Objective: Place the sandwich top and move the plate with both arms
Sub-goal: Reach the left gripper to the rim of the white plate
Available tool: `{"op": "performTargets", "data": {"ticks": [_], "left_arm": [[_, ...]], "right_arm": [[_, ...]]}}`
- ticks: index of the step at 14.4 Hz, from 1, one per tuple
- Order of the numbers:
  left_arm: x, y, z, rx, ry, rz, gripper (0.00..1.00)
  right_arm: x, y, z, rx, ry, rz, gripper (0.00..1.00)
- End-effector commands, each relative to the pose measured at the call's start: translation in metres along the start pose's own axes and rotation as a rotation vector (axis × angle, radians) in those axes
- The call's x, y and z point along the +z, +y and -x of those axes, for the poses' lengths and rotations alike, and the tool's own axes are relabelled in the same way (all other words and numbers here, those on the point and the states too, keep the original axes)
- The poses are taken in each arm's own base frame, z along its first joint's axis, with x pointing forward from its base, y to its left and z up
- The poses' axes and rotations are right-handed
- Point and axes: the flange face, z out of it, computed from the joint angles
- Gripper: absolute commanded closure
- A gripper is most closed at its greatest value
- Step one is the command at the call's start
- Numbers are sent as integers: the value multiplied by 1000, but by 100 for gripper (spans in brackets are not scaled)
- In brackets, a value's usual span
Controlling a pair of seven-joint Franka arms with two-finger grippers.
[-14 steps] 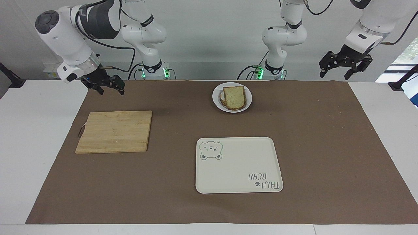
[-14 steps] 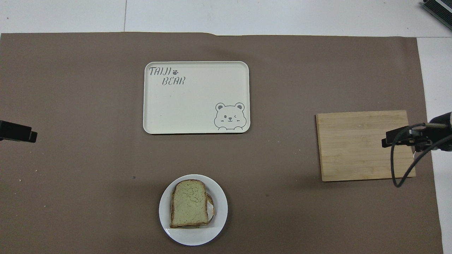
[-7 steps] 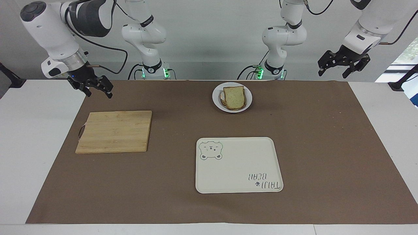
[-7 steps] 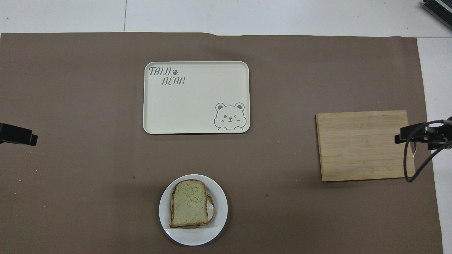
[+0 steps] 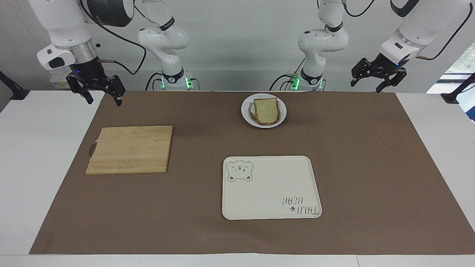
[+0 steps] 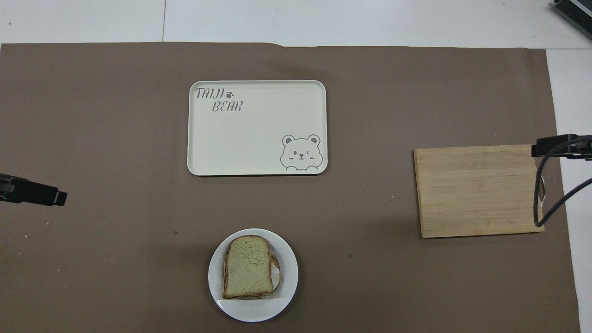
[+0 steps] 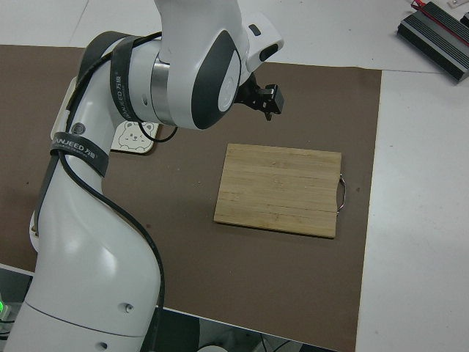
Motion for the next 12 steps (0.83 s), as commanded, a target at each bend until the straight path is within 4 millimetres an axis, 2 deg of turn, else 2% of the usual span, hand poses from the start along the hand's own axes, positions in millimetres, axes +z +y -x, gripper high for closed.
{"op": "performTargets", "data": {"ticks": [1, 3, 4, 6, 9, 12], "left_arm": [[53, 4, 26, -5, 45, 62, 0], [88, 5, 39, -21, 30, 107, 0], [101, 8, 44, -25, 54, 133, 0], [130, 22, 52, -29, 95, 172, 0], [180, 41, 66, -61, 124, 250, 0], [221, 65, 74, -50, 154, 271, 0]], "right_arm": [[-35, -9, 2, -39, 7, 20, 0], [-40, -14, 7, -47, -9, 22, 0], [-44, -16, 16, -55, -6, 21, 0], [-39, -21, 27, -60, -23, 21, 0], [-39, -19, 28, -56, -37, 5, 0], [-40, -22, 28, -62, -41, 2, 0]]}}
